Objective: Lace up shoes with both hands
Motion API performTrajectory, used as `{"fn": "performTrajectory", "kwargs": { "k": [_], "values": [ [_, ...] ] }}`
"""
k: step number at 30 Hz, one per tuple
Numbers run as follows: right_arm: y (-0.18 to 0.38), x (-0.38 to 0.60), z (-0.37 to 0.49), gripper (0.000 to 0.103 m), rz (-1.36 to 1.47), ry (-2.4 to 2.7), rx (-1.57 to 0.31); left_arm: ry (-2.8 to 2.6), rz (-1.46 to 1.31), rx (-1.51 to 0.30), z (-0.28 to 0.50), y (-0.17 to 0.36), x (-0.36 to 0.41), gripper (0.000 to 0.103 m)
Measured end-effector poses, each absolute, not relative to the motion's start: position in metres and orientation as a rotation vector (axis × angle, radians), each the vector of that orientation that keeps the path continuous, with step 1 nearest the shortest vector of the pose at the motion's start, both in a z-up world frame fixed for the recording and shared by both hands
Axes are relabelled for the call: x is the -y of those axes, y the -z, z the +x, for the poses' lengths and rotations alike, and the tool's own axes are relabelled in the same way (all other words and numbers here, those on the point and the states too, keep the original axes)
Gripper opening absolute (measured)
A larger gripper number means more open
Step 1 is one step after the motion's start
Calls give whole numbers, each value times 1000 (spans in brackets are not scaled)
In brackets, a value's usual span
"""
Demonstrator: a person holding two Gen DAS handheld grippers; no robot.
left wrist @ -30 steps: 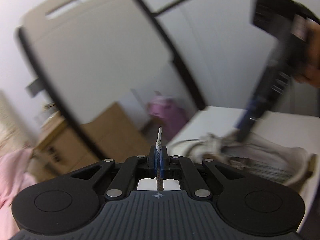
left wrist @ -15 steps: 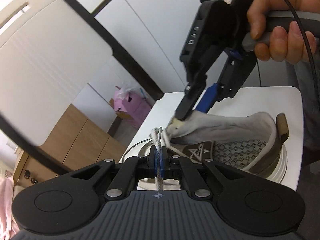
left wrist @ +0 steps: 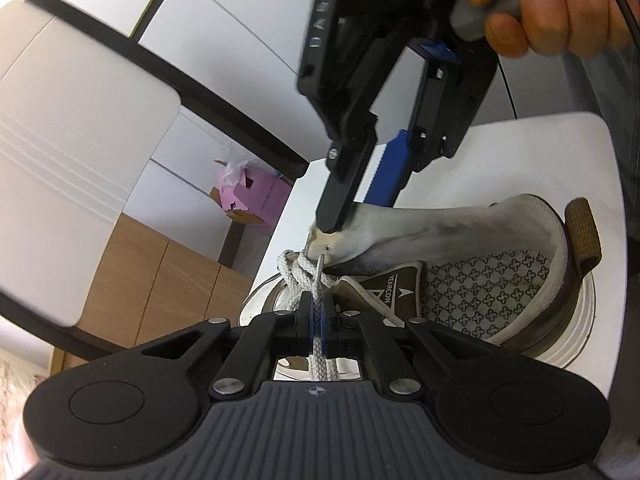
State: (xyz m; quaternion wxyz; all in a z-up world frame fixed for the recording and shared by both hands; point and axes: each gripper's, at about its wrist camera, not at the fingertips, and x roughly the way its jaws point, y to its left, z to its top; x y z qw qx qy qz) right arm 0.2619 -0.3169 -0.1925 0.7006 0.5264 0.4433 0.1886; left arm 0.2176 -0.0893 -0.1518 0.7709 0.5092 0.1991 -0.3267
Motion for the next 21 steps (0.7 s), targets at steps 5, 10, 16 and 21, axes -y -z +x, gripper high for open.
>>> {"fn": "performTrajectory", "kwargs": {
  "k": [5, 10, 16, 21],
  "values": [
    [192, 316, 262, 24, 1167, -421, -990, 698, 1125, -441, 216, 154, 91, 4],
    [191, 315, 261, 24, 1157, -420, -989, 696, 1126, -441, 218, 157, 98, 4],
    [190, 312, 260, 24, 1149, -420, -986, 693, 1133, -433, 214, 159, 100, 4],
    [178, 302, 264, 24, 1007, -442, -983, 689, 1164, -418, 211, 167, 103, 3]
  ]
}}
